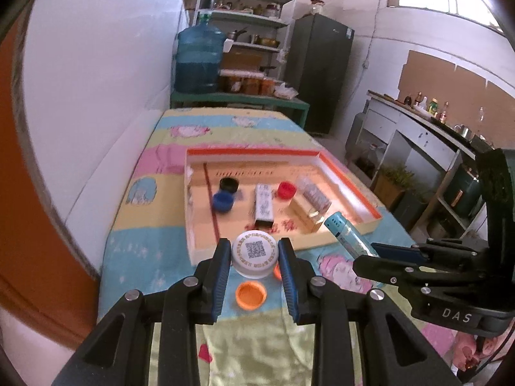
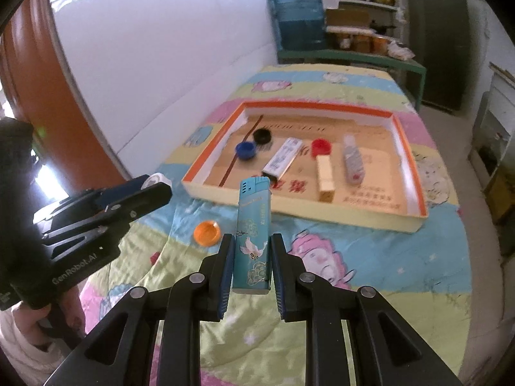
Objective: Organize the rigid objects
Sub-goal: 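Carry the QR-code tin and teal box over the GOLDENLEAF tray with both grippers, then lower the tin and teal box into the tray and open both grippers, then withdraw both grippers from the tray toward the orange caps on the quilt, then grasp an orange cap with the right gripper while the left grasps the other orange cap, then carry both orange caps over the tray with both grippers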
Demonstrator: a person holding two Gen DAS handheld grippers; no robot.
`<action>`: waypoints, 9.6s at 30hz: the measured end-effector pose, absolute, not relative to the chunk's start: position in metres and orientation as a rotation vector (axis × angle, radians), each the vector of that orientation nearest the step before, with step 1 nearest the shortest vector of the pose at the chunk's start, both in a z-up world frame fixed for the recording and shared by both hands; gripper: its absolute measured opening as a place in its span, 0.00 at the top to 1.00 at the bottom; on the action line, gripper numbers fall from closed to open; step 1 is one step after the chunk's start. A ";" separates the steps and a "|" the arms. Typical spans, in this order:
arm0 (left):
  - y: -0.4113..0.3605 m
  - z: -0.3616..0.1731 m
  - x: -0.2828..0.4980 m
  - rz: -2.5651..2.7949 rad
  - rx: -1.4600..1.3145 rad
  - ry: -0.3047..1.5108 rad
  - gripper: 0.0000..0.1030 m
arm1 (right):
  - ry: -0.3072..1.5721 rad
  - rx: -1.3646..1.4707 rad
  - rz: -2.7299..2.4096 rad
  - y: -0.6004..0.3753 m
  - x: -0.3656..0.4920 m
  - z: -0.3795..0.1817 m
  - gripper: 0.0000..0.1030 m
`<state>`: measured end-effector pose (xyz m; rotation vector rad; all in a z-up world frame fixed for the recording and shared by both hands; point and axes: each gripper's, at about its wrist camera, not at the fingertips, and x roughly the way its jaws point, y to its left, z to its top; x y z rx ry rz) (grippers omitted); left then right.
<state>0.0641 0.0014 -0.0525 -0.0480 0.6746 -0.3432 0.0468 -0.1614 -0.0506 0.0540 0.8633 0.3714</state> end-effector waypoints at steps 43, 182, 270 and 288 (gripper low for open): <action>-0.028 -0.097 0.203 -0.316 -0.053 0.795 0.70 | 0.905 0.186 0.210 -0.259 0.170 -0.090 0.78; 0.015 -0.084 0.038 -0.287 -0.077 0.760 0.53 | 0.944 0.097 0.362 -0.162 0.051 -0.098 0.66; -0.020 -0.113 0.084 -0.289 0.018 0.867 0.70 | 0.892 0.071 0.324 -0.172 0.081 -0.111 0.70; -0.018 -0.081 0.111 -0.297 -0.019 0.798 0.70 | 0.831 0.072 0.346 -0.170 0.095 -0.083 0.70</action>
